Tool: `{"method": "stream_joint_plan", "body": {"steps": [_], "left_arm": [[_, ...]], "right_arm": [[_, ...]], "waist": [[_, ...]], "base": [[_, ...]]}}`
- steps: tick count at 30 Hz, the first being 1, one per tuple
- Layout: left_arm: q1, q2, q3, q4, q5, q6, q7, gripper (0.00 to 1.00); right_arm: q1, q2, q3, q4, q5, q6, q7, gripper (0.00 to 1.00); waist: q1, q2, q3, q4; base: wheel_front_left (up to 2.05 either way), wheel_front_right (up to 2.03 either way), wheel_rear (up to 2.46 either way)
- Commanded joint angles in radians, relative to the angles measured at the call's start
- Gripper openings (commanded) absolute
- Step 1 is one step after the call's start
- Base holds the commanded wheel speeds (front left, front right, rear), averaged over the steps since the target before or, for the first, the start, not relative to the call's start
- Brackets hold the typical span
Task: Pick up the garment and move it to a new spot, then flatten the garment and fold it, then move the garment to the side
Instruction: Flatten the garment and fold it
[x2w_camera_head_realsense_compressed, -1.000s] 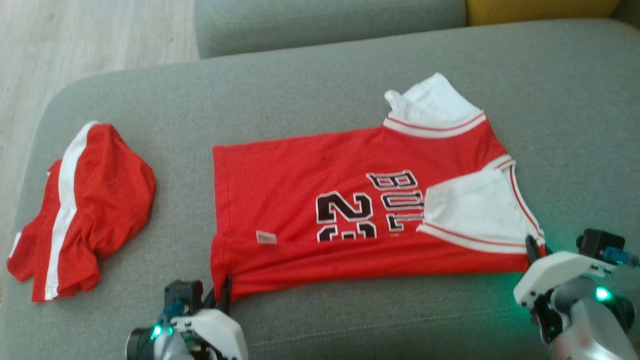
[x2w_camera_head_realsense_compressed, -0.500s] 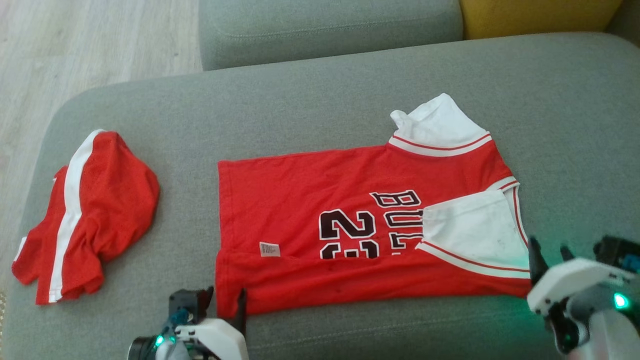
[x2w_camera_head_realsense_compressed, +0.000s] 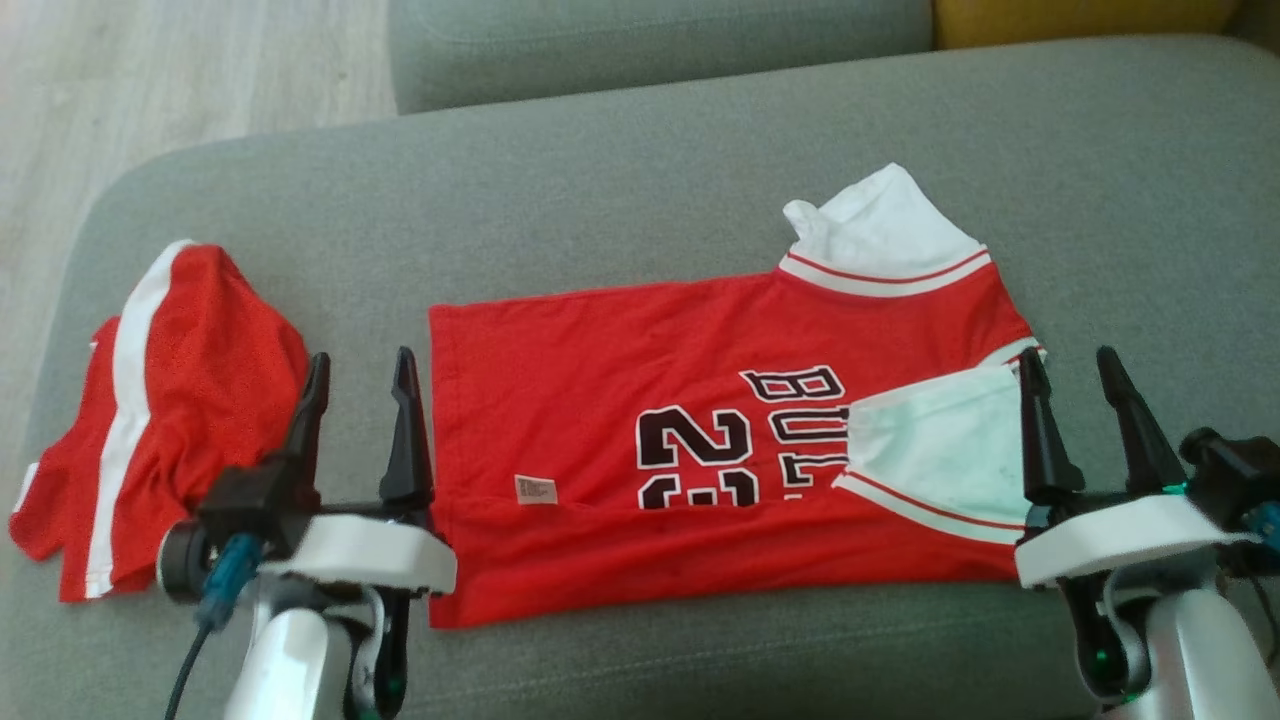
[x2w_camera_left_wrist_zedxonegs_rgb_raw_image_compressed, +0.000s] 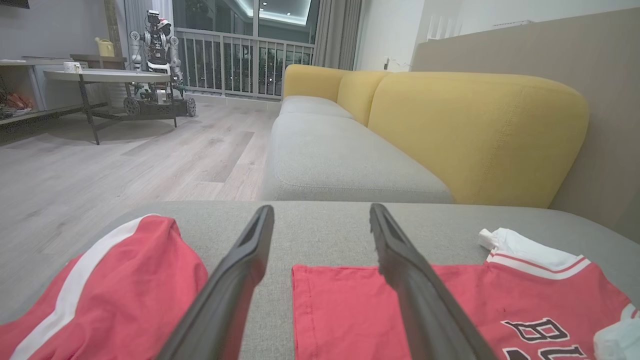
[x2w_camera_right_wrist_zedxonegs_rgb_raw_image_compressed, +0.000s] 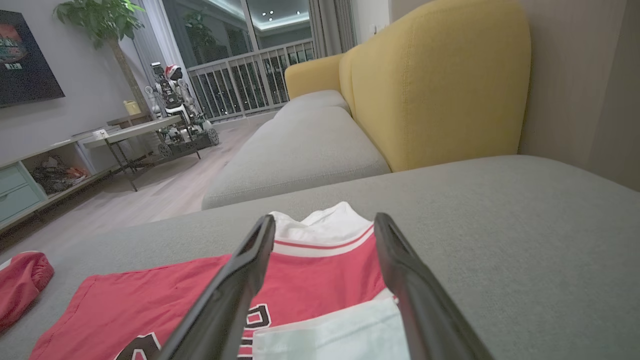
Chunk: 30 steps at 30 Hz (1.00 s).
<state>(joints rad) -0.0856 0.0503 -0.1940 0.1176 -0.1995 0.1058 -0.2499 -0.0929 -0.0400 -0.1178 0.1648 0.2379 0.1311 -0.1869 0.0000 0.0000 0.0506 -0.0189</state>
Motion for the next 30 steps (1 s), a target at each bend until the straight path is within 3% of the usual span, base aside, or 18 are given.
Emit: {"method": "stream_joint_plan", "body": {"steps": [1, 7, 13, 19, 30], "left_arm": [[-0.006, 0.006, 0.039, -0.04, 0.011, 0.004, -0.012, 1.0], [0.008, 0.002, 0.045, -0.006, 0.026, -0.001, -0.012, 1.0], [-0.073, 0.005, 0.037, 0.149, 0.048, -0.011, -0.012, 1.0], [-0.279, 0.06, 0.038, 0.368, 0.088, -0.009, 0.021, 1.0], [-0.523, 0.151, 0.021, 0.656, 0.137, -0.018, 0.078, 1.0]], "right_arm": [[-0.026, -0.01, 0.034, -0.048, -0.013, 0.0, -0.016, 1.0], [-0.021, -0.01, 0.071, -0.098, -0.034, 0.0, -0.041, 1.0], [-0.04, -0.01, 0.082, -0.134, -0.028, 0.0, -0.039, 1.0], [-0.067, -0.01, 0.138, -0.213, -0.009, 0.0, -0.033, 1.0], [-0.086, -0.01, 0.198, -0.315, -0.007, 0.0, -0.008, 1.0]], "waist": [[0.0, 0.0, 0.009, -0.008], [0.0, 0.0, 0.041, -0.034], [0.0, 0.0, 0.107, -0.073], [0.0, 0.0, 0.204, -0.115], [0.0, 0.0, 0.283, -0.152]], "base": [[0.0, 0.0, 0.0], [0.0, 0.0, 0.0], [0.0, 0.0, 0.0], [0.0, 0.0, 0.0], [0.0, 0.0, 0.0]]}}
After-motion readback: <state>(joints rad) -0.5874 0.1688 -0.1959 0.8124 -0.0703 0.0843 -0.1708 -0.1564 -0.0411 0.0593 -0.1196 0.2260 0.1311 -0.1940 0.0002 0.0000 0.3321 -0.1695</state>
